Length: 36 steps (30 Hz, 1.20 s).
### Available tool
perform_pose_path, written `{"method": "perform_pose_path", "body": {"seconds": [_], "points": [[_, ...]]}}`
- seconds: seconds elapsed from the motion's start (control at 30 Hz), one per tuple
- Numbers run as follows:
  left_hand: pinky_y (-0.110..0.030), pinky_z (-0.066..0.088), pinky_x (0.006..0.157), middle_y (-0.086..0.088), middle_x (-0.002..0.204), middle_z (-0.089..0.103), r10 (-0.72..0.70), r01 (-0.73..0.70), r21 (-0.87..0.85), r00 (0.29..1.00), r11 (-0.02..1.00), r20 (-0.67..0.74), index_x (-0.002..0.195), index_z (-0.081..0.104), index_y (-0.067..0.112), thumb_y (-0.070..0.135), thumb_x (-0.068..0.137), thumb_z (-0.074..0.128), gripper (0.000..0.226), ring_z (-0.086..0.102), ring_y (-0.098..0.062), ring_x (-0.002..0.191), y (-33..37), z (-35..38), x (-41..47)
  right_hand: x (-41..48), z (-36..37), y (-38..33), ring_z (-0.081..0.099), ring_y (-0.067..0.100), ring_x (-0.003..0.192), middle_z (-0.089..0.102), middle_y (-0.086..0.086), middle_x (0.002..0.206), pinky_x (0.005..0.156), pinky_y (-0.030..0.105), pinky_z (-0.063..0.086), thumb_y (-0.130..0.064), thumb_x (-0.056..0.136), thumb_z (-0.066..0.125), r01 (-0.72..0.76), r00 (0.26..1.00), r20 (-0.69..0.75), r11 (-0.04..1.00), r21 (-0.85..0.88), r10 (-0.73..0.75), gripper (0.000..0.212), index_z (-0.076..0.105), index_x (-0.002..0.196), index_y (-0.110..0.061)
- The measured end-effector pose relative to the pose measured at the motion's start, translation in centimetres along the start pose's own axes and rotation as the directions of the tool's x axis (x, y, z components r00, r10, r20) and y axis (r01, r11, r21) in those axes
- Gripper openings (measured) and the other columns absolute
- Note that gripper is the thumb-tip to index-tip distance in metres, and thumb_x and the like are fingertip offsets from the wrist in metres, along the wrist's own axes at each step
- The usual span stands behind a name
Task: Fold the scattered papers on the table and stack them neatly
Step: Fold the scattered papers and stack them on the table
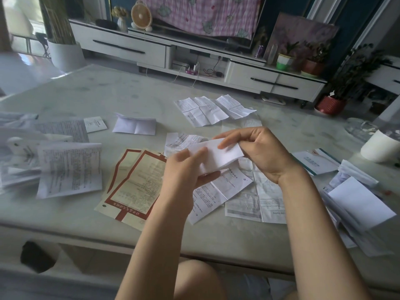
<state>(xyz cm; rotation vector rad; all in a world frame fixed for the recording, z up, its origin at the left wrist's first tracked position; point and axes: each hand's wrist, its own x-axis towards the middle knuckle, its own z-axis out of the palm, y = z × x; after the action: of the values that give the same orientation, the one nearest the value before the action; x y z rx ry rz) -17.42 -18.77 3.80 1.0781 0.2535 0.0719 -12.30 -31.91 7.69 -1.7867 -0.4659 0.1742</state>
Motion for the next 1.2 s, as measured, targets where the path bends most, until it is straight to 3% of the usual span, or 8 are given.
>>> {"method": "perform_pose_path", "body": {"seconds": [0.1,0.2,0.3,0.5,0.67,0.77,1.0,1.2], "points": [[-0.022,0.056,0.056,-0.004,0.079,0.063,0.133,-0.128,0.077,0.990,0.989,-0.056,0.083,0.063,0.013,0.008,0.093,0.052,0.016,0.061,-0.013,0.068,-0.1,-0.1,0.1,0.4,-0.6,0.0,0.062,0.015,0.073,0.070,0.004,0.086,0.064,0.024,0.051,0.002,0.088,0.036,-0.077,0.997,-0.016,0.989,0.125,0.079,0.034,0.064,0.101,-0.013],[-0.020,0.055,0.053,-0.002,0.076,0.061,0.214,-0.202,0.137,0.973,0.970,-0.082,0.079,0.061,0.017,0.006,0.093,0.052,0.020,0.060,-0.011,0.065,-0.1,-0.1,-0.1,0.7,0.0,0.5,0.059,0.011,0.074,0.065,-0.002,0.085,0.068,0.023,0.046,-0.020,0.089,0.057,-0.138,0.990,-0.010,0.990,-0.002,0.138,0.010,0.063,0.098,-0.020],[-0.020,0.054,0.051,-0.003,0.075,0.061,0.231,-0.218,0.147,0.970,0.965,-0.080,0.078,0.060,0.018,0.006,0.093,0.052,0.021,0.061,-0.011,0.065,-0.1,-0.1,-0.1,0.8,1.1,0.9,0.058,0.013,0.075,0.062,0.000,0.080,0.068,0.022,0.045,-0.010,0.083,0.065,-0.130,0.991,-0.009,0.981,-0.142,0.130,0.007,0.062,0.083,-0.016],[-0.030,0.049,0.062,0.000,0.069,0.056,0.285,-0.255,0.159,0.937,0.954,-0.200,0.071,0.060,0.017,0.022,0.095,0.052,0.026,0.053,-0.012,0.067,-0.5,-0.2,0.6,1.0,1.5,0.7,0.059,0.004,0.060,0.063,0.000,0.073,0.055,0.014,0.046,-0.002,0.079,0.068,-0.132,0.991,0.006,0.991,-0.032,0.132,0.009,0.064,0.081,-0.009],[-0.010,0.036,0.045,0.011,0.050,0.049,0.356,-0.344,0.106,0.839,0.933,-0.411,0.060,0.052,0.016,0.018,0.096,0.049,0.036,0.046,0.004,0.043,-0.4,-0.8,0.7,1.6,2.5,0.9,0.063,0.008,0.061,0.066,0.002,0.074,0.054,0.019,0.051,0.000,0.080,0.066,-0.217,0.971,0.108,0.976,0.029,0.212,0.010,0.064,0.088,-0.002],[-0.013,0.039,0.046,0.007,0.055,0.051,0.326,-0.357,0.040,0.795,0.933,-0.512,0.061,0.052,0.012,0.018,0.096,0.049,0.036,0.047,0.004,0.047,-0.6,-1.3,1.1,2.2,3.7,1.0,0.062,0.007,0.055,0.066,-0.003,0.062,0.051,0.017,0.051,0.000,0.078,0.067,-0.251,0.961,0.129,0.967,0.032,0.245,0.008,0.062,0.079,-0.007],[-0.017,0.044,0.065,0.004,0.091,0.064,0.073,-0.316,-0.198,0.675,0.928,-0.734,0.097,0.057,0.020,0.014,0.098,0.039,0.019,0.061,-0.009,0.082,0.3,-2.8,1.4,6.4,7.2,3.3,0.059,0.006,0.043,0.064,0.005,0.072,0.044,0.015,0.050,-0.005,0.082,0.067,-0.251,0.930,-0.264,0.967,0.047,0.254,0.005,0.063,0.082,-0.009],[-0.016,0.047,0.064,0.007,0.099,0.059,-0.018,-0.250,-0.261,0.689,0.933,-0.724,0.098,0.050,0.027,0.010,0.095,0.043,0.019,0.061,-0.007,0.090,0.7,-3.2,2.1,12.0,13.8,3.8,0.055,0.010,0.048,0.062,0.005,0.074,0.043,0.017,0.046,-0.015,0.085,0.066,-0.293,0.940,-0.209,0.952,-0.090,0.270,0.019,0.062,0.100,-0.004]]}}
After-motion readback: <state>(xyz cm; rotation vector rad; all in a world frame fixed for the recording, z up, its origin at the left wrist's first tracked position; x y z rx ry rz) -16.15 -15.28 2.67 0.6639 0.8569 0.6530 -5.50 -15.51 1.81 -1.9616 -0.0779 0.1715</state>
